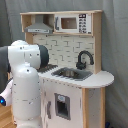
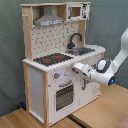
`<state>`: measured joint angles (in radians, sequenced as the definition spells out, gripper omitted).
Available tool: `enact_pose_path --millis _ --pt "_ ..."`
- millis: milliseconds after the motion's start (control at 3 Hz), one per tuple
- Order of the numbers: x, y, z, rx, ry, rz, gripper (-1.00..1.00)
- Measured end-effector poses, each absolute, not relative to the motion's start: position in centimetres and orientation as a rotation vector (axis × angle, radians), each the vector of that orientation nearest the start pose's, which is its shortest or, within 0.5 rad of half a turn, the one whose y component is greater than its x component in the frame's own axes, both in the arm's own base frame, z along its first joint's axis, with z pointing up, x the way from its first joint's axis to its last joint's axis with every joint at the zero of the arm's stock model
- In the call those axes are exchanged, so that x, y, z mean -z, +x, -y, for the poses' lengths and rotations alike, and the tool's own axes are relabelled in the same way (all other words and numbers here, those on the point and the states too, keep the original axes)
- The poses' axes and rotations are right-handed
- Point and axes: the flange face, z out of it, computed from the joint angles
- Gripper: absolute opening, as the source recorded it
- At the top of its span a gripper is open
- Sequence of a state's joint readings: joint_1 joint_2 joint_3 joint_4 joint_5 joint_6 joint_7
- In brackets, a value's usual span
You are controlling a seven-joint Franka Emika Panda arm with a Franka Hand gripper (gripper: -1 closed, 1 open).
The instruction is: Play with the kitchen
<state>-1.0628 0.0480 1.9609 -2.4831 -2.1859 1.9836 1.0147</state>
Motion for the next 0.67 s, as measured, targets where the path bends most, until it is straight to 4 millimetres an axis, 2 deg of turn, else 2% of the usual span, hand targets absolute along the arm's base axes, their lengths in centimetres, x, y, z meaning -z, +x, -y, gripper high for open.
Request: enact_pose_path --millis 333,667 --pt "-32.69 34.32 -34.94 -1.249 1.202 -1.255 -1.0" --pt "-32.81 34.33 -35.13 -1.182 1.119 -1.296 -1.0"
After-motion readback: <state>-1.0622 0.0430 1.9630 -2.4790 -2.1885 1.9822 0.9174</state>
